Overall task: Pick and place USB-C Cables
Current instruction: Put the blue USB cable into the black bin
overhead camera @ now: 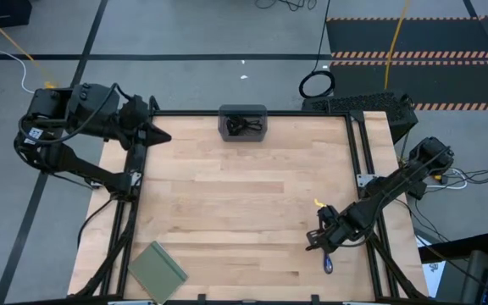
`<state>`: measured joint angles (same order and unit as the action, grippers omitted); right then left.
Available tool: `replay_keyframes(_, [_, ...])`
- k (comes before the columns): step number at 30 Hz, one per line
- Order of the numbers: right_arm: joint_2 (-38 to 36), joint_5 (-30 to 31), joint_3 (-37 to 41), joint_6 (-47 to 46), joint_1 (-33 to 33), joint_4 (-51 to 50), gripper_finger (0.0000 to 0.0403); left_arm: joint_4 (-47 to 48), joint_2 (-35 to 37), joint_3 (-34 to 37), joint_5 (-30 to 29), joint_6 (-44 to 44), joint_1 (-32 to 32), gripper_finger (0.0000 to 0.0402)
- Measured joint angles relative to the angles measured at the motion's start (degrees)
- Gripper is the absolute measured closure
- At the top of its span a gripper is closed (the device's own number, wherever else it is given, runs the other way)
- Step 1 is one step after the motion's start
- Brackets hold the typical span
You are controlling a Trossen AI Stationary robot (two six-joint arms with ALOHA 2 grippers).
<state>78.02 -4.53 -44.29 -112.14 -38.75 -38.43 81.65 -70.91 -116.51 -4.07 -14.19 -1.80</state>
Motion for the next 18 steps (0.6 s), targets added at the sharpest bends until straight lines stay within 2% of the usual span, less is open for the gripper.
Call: replay_keyframes(18, [1.8,-0.2,3.4,0.1,0.0,6.2,0.0277,0.1,0.0,0.0,-1.2,0.4,0.0,0.0376])
